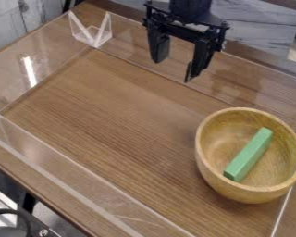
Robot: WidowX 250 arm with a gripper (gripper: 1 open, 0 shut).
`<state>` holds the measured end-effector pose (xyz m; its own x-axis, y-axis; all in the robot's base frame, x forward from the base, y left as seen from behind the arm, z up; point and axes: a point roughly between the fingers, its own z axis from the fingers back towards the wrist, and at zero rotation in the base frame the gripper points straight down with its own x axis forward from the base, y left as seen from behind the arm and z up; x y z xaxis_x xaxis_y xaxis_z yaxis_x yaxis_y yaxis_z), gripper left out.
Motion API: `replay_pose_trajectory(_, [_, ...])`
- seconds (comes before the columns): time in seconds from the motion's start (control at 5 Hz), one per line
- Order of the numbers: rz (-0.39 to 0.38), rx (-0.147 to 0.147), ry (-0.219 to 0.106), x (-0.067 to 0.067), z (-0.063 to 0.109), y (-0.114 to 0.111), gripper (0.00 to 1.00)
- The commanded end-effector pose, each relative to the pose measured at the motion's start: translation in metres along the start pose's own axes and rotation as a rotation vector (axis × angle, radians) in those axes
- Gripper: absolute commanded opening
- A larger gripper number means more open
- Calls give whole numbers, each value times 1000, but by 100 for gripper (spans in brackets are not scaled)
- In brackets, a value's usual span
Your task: Remove the green block from inside the brown bowl and put it on the table
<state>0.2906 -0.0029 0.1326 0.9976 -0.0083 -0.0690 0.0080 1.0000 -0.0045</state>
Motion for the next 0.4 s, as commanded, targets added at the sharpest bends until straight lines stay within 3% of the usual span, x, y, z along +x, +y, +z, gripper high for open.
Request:
replay_pose_trajectory(0.0, [-95,-3,1,3,-4,-28,100])
replay_pose_trajectory(0.2, [-301,0,1,5,-18,-78,100])
